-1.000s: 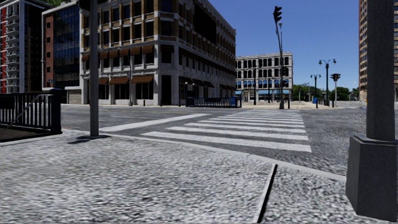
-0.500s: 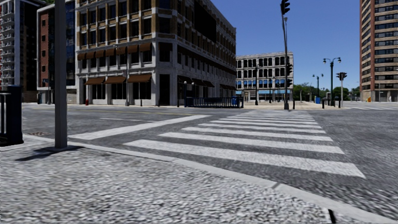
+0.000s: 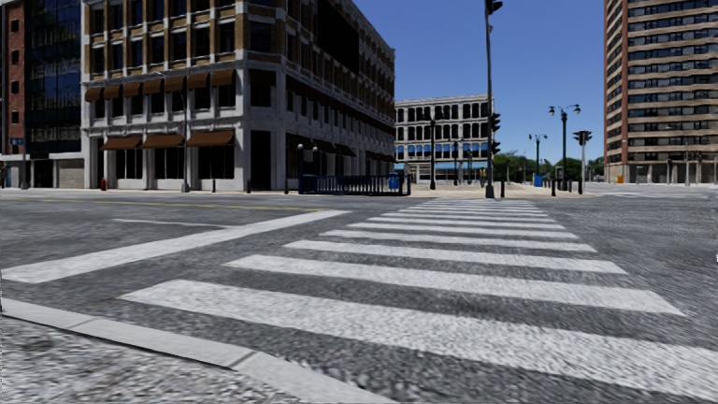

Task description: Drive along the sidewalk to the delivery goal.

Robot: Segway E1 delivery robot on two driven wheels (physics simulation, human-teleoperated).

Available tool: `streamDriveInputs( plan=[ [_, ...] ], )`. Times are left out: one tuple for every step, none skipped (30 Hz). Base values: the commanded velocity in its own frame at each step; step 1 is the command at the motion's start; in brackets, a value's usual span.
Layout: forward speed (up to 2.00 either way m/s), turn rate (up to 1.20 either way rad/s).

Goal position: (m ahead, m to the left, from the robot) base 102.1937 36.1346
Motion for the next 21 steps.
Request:
streamDriveInputs(
  plan=[
    [1.77,-0.4],
    [1.77,-0.4],
    [1.67,-0.4],
    [1.6,-0.4],
    [1.53,-0.4],
    [1.47,-0.4],
    [1.47,-0.4],
    [1.42,-0.4],
    [1.38,-0.4],
    [1.36,-0.4],
    [1.33,-0.4],
    [1.33,-0.4],
    [1.3,-0.4],
    [1.27,-0.4],
    [1.24,-0.4],
    [1.2,-0.4],
    [1.2,-0.4],
    [1.18,-0.4],
    [1.18,-0.4],
    [1.18,-0.4],
    [1.18,-0.4]
  ],
)
